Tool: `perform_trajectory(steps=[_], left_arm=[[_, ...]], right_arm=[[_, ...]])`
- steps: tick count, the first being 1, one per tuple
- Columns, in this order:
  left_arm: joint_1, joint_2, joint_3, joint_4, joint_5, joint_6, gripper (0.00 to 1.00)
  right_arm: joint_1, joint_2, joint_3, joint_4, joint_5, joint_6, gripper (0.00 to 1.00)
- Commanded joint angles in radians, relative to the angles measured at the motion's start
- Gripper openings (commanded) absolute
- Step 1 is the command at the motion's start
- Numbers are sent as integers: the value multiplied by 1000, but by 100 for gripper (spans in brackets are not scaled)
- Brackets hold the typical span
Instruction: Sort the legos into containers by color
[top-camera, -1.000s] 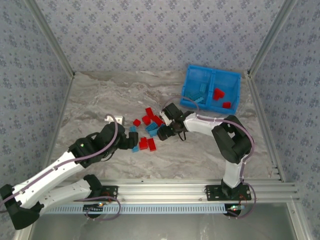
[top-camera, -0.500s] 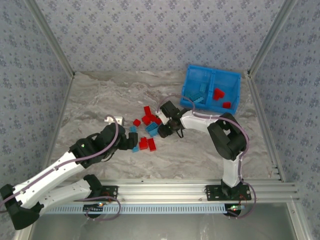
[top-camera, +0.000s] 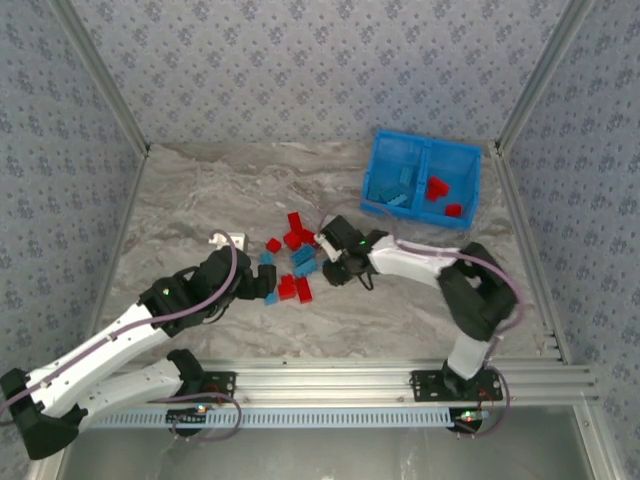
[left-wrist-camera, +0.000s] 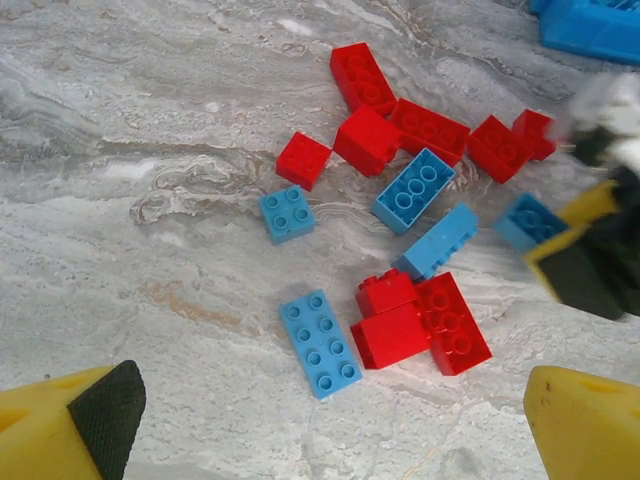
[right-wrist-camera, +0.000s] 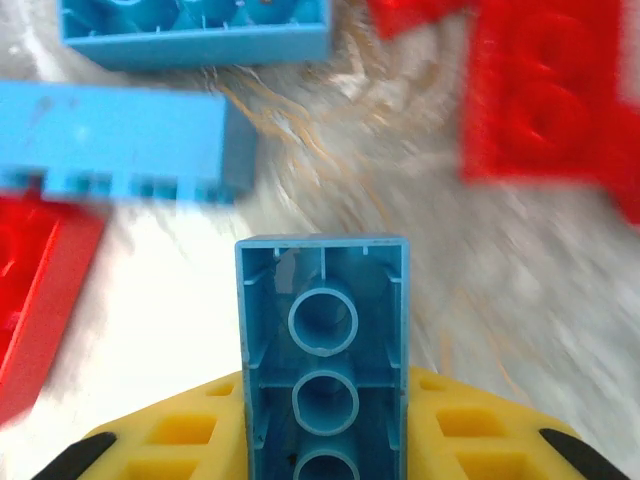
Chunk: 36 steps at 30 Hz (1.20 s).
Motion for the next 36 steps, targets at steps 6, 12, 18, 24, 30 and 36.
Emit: perform_trajectory(steps=[6,12,18,24,30,36], left_arm=[[-2,16,-13,186,177,94,99],[-3,58,2,159,190,74,99],[-4,38,-15,85,170,3,99],[-5,1,-35,58,161,-18,99],[-4,-9,-25,49,153,-13,99],[-4,-24,-35,57,125,-15,99]], right_arm=[[-204,-293,34,32,151,156,29],[-405,-27,334,-25,183,168,28],[-504,279,618,-115,179,213,28],[-533,493,855,-211,144,220,41],[-528,523,992,-310,152,215,51],[-491,279,751,-197,115,232,51]])
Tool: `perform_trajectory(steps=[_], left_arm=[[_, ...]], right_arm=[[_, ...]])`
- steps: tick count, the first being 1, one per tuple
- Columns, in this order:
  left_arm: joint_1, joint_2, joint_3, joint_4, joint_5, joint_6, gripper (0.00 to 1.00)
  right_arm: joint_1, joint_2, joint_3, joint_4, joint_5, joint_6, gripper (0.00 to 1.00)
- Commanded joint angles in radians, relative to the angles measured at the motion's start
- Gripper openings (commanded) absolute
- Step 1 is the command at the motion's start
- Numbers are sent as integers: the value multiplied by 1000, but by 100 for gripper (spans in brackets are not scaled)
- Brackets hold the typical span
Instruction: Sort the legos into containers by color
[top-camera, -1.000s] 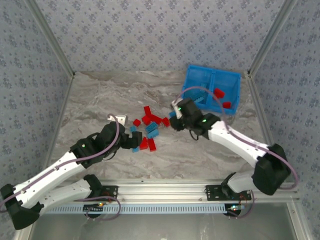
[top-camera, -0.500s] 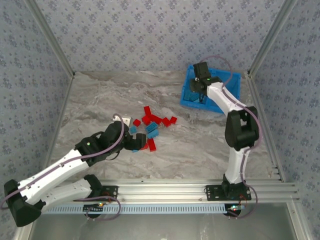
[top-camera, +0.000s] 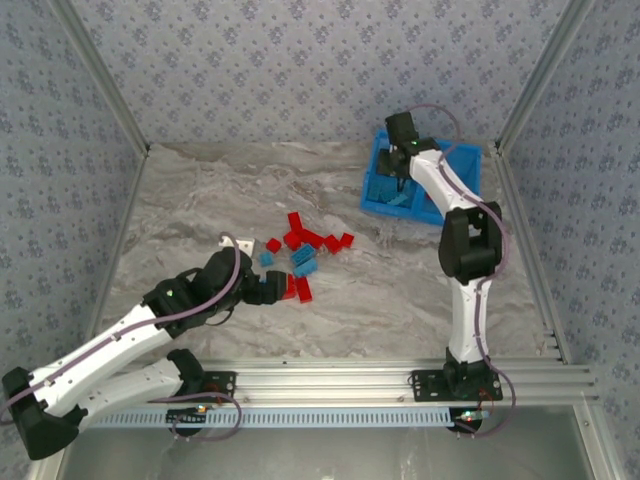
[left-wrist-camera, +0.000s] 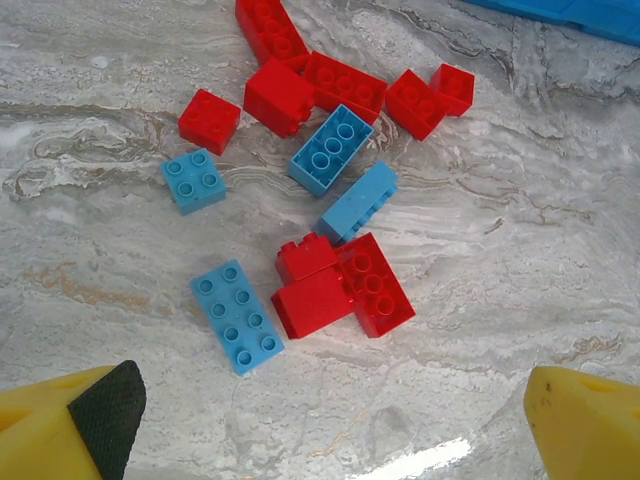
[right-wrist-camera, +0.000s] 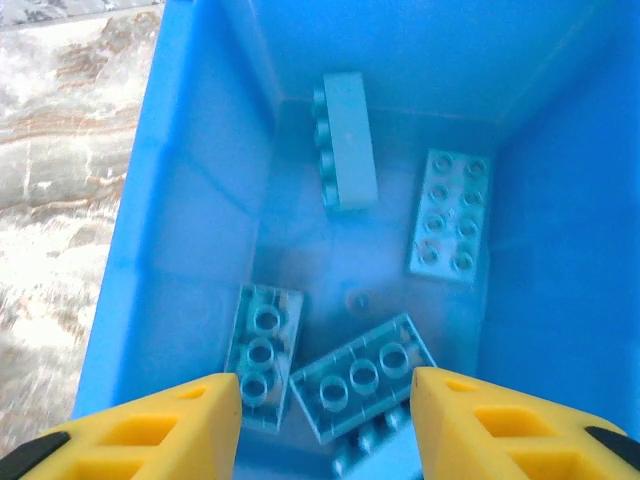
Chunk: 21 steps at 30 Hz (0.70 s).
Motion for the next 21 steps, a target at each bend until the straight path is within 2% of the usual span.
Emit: perform_trajectory(steps=[1,6,10,15,18,21], left_arm=[[-4,-25,4,-10,-46,-14,99],[-3,-53,-17,-3,-110,-7,99],[-2,-69,-28,-2,-179,7,99],[0,-74,-29,0,-202,35,99],[2,-76,-25,-17,-198,38,99],[2,-86,-37,-17,-188,31,99]], right_arm=[[49,-225,-167,64,-19,29,51],[221,-537,-542,184,-21,73,51],[445,-698,-768,232,12,174,52],[708,-672,-869,241,116,350,54],[799,-586,-850,211,147,383,56],[847,-481,-812,216,98,363,64]])
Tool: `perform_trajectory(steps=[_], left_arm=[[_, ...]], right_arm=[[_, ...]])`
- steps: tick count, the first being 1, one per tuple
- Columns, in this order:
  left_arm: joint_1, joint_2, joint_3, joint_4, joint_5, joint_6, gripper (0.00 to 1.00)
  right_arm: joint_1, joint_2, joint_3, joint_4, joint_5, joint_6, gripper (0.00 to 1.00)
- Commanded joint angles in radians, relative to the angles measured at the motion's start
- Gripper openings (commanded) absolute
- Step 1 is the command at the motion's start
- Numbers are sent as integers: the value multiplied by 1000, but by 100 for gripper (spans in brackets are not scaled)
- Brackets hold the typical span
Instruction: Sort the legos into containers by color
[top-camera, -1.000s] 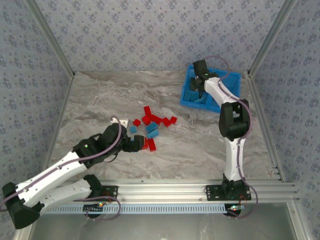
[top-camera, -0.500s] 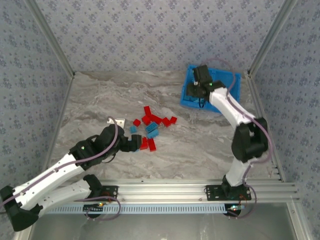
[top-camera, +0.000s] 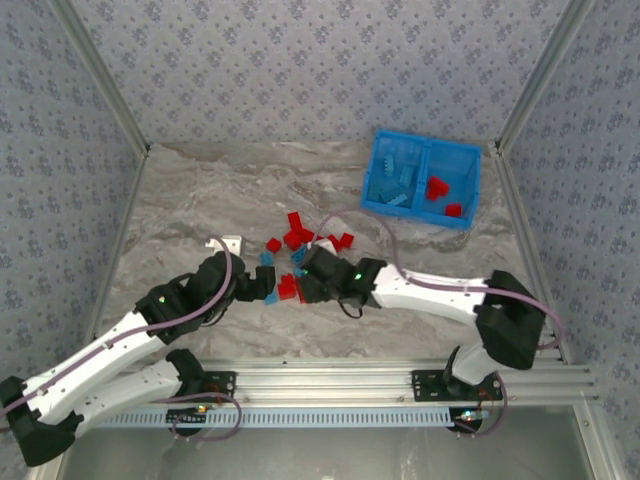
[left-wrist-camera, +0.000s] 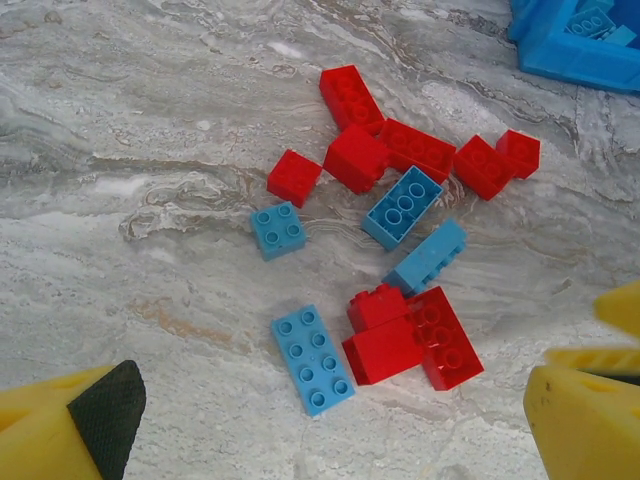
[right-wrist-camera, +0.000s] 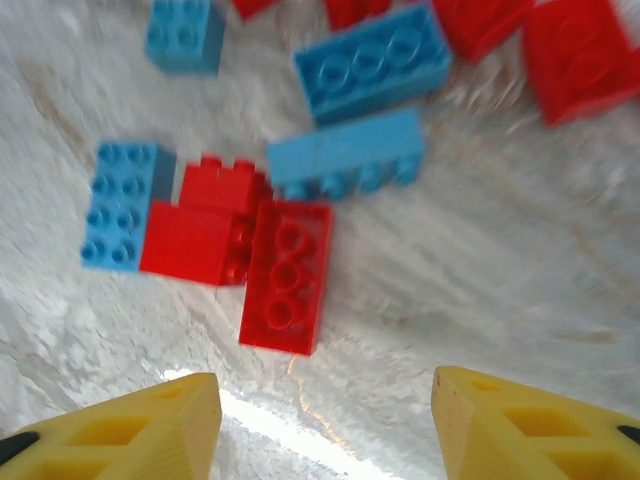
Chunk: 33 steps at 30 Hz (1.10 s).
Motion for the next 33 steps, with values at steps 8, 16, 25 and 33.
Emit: perform_trajectory(steps=[8,16,25,33], left_arm=[[2,-88,-47,-45,-9,-38,99],[3,-148,-61,-69,-29,-42,99],[2,-131,-61,-69,4,-41,99],[2,-49,-48,14,115,11,99]], right_arm=[[70,250,126,-10,44,24,70],[62,317,143,5,77,13,55],[61,268,128,-18,133,16,32],[60,-48,55,-161,304,29,31]])
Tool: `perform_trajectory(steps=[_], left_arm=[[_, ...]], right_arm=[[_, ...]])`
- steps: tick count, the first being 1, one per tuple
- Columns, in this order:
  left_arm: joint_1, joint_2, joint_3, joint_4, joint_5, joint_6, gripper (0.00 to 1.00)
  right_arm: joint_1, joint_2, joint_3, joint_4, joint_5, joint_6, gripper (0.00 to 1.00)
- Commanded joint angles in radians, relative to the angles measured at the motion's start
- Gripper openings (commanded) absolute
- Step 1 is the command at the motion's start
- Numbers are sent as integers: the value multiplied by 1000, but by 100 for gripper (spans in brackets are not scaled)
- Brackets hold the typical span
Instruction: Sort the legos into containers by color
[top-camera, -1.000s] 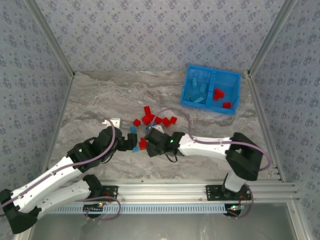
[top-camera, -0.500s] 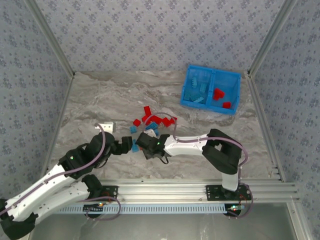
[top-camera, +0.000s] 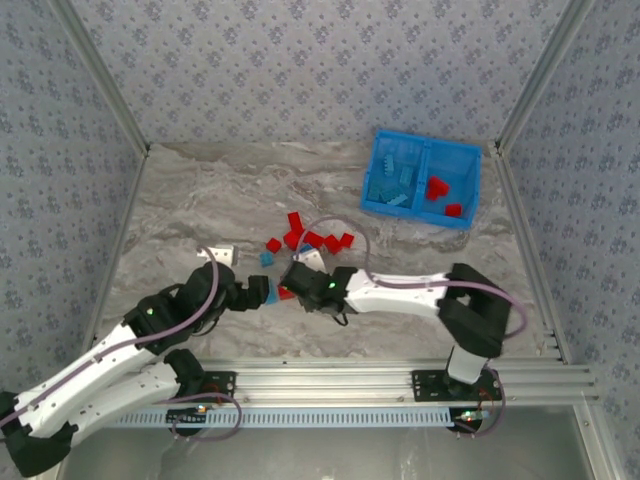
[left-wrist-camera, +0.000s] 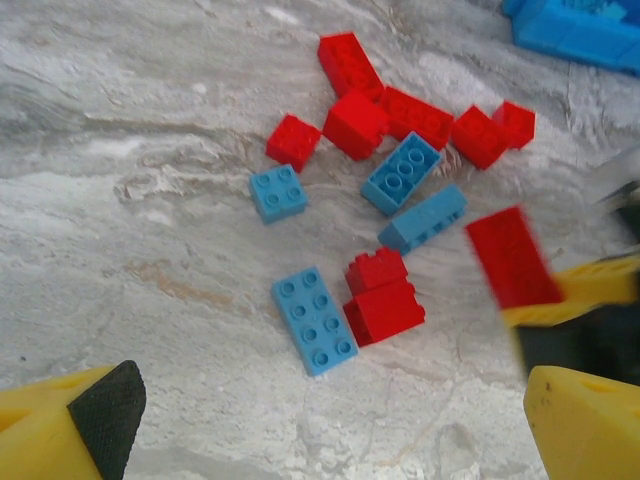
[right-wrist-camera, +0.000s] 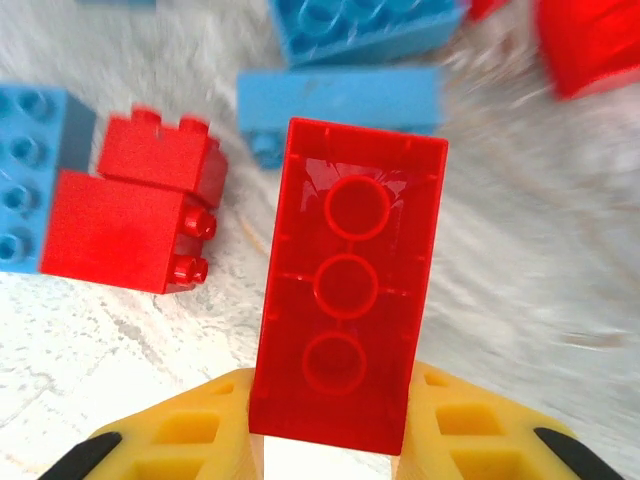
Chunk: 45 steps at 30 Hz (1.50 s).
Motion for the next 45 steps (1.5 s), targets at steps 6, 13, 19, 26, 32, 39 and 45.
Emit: perform_trajectory(steps=[6,13,19,26,32,39,45], left_arm=[[2,161,50,124,122,54,99],[1,314,93,124,198,54,99],[-8,392,90,127,248,-29,99],[-38,414,85,122,257,-64,99],[-46,427,84,136,255,-76,99],[-49,479,113,122,212,-104,99],[-52,571,154,106,144,-176,99]], right_arm=[[-237,-392,-29,-137,156,-161,31],[-832,-414,-31,8,-266,-301,31],[-1097,-138,122,33,-398,-331,30],[-1211,117,240,57,-466,-307,31],[-1214,212,345,10,-435,-293,50],[-1175,85,326,2,-438,-259,55],[-1045,-257,108,49,-420,-211,59]])
